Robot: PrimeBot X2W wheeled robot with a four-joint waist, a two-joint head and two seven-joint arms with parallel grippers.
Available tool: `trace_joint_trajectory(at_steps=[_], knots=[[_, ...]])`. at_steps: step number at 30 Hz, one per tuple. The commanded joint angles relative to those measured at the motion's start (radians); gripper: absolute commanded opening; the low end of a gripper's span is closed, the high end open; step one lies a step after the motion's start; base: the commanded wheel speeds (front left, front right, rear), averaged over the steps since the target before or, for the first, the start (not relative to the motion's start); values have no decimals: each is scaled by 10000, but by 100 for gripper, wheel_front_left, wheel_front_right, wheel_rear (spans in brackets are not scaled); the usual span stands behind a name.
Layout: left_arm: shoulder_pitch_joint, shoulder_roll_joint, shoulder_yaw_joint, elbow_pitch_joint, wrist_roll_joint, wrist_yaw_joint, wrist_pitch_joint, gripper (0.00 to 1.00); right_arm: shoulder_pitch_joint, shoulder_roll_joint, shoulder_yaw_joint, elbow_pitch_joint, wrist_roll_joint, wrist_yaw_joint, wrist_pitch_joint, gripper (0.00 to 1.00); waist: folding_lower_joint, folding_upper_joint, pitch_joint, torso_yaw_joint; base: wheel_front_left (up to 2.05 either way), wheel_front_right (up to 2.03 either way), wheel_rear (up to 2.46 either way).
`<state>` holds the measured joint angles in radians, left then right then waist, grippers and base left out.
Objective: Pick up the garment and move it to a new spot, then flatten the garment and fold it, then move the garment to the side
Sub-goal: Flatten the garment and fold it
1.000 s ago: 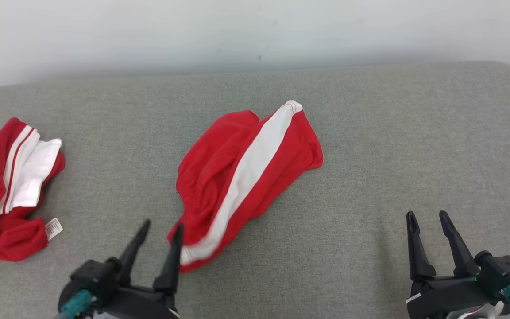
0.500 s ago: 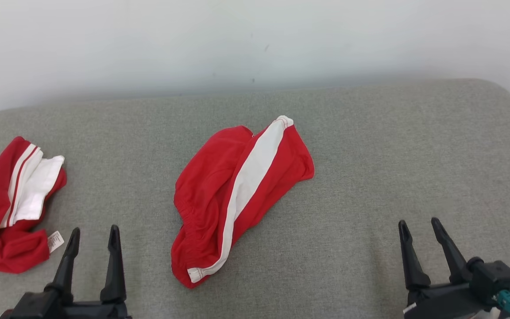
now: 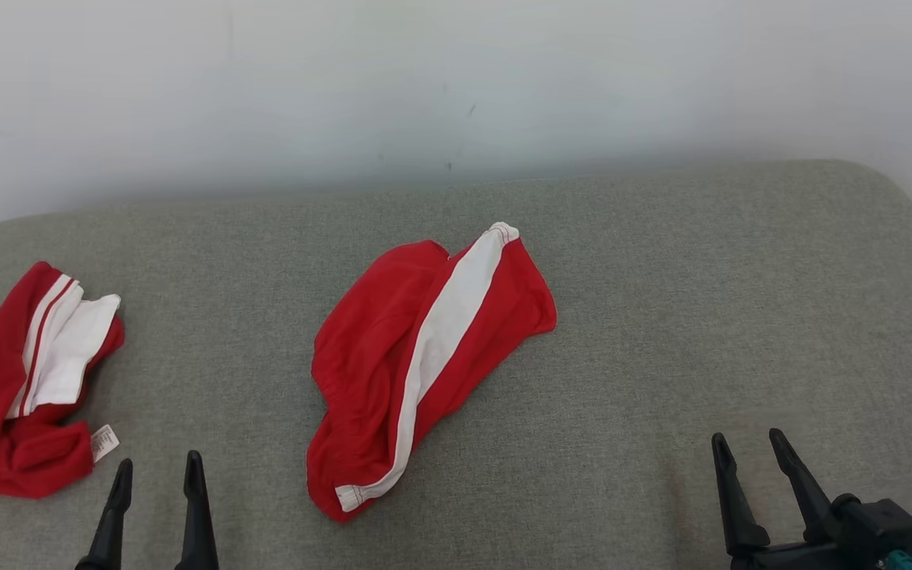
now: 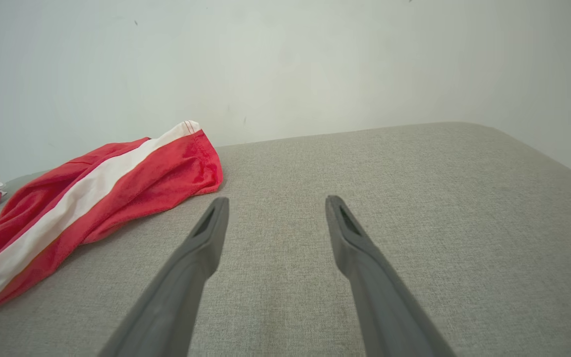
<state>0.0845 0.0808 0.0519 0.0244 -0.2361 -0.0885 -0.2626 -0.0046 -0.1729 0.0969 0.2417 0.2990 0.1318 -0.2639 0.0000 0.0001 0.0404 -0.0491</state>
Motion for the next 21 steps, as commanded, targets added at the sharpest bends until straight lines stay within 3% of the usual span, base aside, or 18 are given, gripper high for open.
trace_joint_trajectory(at_steps=[1,11,18,21], knots=[[146,-32,57,1,163,-52,-32,100,43,36,19,0,52,-23,-7,100,0,-1,9,21,0,0,0],[-293,-261,32,106,463,-336,-32,100,-848,-469,533,20,185,-23,-7,100,0,-1,344,482,0,0,0],[-791,-309,-542,143,297,-394,-32,100,-3711,-1779,2054,1476,680,-23,29,100,0,-1,973,1448,0,0,0],[-936,-309,-782,187,208,-402,-32,100,-4571,-2050,2463,2057,941,-23,91,100,0,-1,1187,1759,0,0,0]])
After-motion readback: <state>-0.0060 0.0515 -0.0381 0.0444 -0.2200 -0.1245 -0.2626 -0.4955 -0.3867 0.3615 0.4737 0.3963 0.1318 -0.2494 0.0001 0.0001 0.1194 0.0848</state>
